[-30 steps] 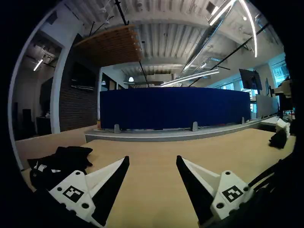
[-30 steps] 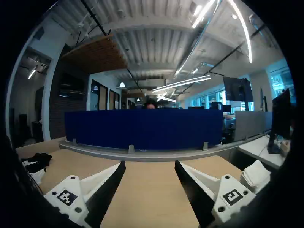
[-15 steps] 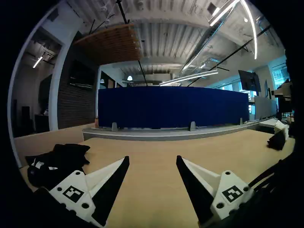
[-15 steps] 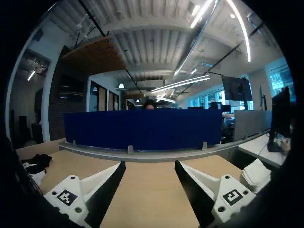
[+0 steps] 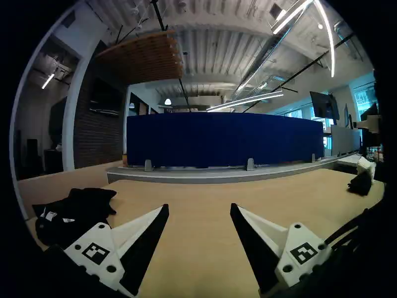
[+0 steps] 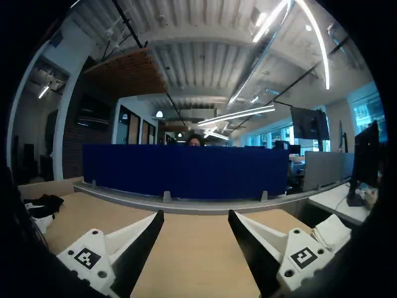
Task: Fold towel
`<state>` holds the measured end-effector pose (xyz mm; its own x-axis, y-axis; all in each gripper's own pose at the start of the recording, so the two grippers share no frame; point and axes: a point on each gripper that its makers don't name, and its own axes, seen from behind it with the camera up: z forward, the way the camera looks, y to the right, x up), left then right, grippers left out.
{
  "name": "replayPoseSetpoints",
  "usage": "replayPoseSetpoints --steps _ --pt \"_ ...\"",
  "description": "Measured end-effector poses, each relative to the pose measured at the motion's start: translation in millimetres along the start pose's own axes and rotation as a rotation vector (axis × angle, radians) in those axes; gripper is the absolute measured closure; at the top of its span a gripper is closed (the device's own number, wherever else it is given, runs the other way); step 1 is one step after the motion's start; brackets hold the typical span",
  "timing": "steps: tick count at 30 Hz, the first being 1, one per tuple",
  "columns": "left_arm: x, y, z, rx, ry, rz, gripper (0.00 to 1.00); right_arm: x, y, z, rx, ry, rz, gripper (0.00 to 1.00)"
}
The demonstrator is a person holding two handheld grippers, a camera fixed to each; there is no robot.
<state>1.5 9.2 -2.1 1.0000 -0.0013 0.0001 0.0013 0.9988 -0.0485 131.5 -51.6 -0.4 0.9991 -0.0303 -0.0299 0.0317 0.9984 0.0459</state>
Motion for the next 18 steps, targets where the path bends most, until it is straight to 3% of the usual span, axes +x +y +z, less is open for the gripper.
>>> replayPoseSetpoints --steps 18 --pt "1 0.7 -0.1 0.000 0.000 0.000 0.08 -74 6 5.2 -0.025 -0.029 0.019 0.00"
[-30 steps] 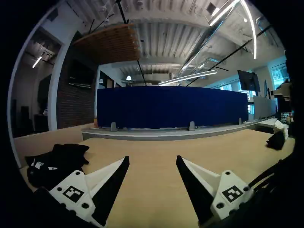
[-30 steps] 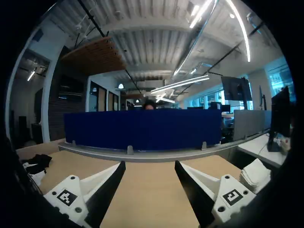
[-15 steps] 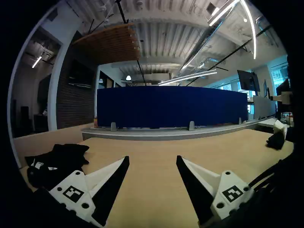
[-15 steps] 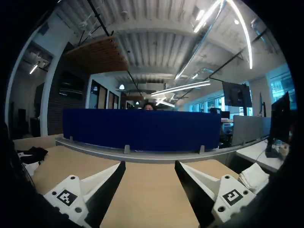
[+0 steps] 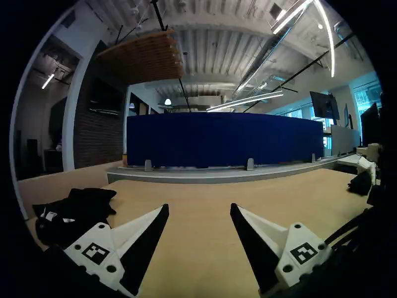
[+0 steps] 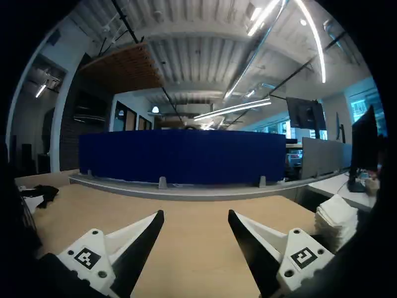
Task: Fold towel
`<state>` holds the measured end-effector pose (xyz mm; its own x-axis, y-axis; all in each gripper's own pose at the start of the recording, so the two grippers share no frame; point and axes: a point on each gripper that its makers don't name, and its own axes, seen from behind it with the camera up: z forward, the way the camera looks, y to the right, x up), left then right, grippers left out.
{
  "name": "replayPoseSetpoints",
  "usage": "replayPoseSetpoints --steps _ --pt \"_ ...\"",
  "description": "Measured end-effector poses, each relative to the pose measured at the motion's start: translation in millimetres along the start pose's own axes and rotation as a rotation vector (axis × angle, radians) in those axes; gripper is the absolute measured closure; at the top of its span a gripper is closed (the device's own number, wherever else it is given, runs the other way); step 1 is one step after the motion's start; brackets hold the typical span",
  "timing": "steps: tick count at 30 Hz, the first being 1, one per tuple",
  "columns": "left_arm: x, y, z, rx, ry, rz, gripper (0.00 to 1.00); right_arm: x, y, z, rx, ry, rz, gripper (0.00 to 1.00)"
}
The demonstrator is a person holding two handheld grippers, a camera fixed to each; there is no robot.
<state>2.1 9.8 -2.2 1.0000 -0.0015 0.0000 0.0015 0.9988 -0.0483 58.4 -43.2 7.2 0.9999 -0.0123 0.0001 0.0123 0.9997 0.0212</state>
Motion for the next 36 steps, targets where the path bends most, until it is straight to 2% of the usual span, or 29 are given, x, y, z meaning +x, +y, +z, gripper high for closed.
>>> replayPoseSetpoints --steps 24,36 --pt "0 -0.5 -0.4 0.000 0.000 0.000 0.09 -39 32 0.1 -0.024 -0.018 -0.015 0.00" --pt "0 0.3 -0.1 0.000 0.000 0.000 0.08 -51 37 0.5 -0.025 -0.026 -0.008 0.00"
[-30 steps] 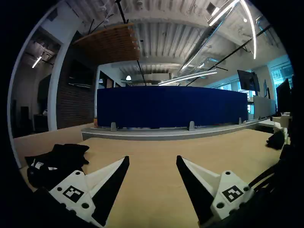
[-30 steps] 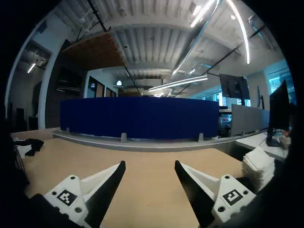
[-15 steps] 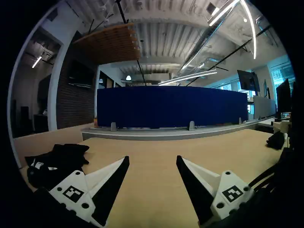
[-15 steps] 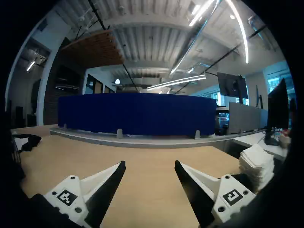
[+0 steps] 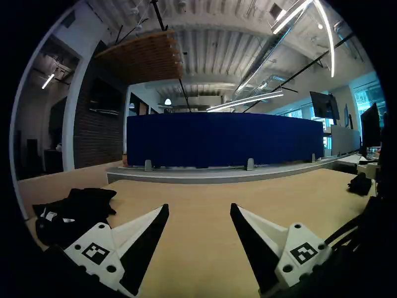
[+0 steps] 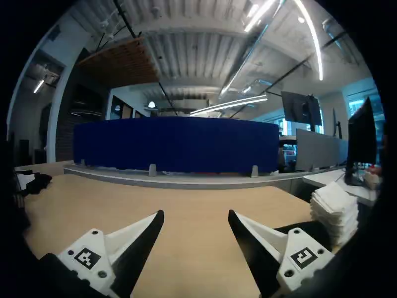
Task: Fold towel
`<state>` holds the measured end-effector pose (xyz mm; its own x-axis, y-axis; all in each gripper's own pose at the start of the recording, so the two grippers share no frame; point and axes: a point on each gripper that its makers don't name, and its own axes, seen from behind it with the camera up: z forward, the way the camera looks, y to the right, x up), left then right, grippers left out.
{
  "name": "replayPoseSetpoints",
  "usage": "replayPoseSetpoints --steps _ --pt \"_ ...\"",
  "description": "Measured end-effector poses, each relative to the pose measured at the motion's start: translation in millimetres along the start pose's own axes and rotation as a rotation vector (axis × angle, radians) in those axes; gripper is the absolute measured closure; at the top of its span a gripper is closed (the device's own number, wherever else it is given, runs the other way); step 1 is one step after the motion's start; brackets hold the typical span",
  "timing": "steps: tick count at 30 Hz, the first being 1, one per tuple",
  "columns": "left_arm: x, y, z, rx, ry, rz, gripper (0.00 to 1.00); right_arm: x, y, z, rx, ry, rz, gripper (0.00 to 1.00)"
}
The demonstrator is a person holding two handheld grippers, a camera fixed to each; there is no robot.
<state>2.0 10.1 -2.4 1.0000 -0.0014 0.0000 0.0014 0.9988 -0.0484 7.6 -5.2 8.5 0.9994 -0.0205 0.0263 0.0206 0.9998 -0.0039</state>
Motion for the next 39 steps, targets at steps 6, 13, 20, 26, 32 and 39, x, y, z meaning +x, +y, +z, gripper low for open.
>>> replayPoseSetpoints --steps 6,13,20,26,32,39 --pt "0 -0.1 0.1 0.000 0.000 0.000 0.08 -4 -1 0.9 0.004 -0.003 0.004 0.00" --pt "0 -0.4 0.1 0.000 0.000 0.000 0.08 -7 0 0.4 0.004 -0.003 0.000 0.00" --pt "0 -0.5 0.0 0.000 0.000 0.000 0.08 -11 3 -0.4 -0.001 0.005 0.005 0.00" --pt "0 -0.4 -0.1 0.000 0.000 0.000 0.08 -11 4 -1.8 0.002 0.021 0.019 0.00" --pt "0 -0.6 0.1 0.000 0.000 0.000 0.08 -9 3 -2.4 0.012 0.025 0.022 0.00" --pt "0 -0.7 0.1 0.000 0.000 0.000 0.08 -8 3 -3.6 0.012 0.024 0.022 0.00"
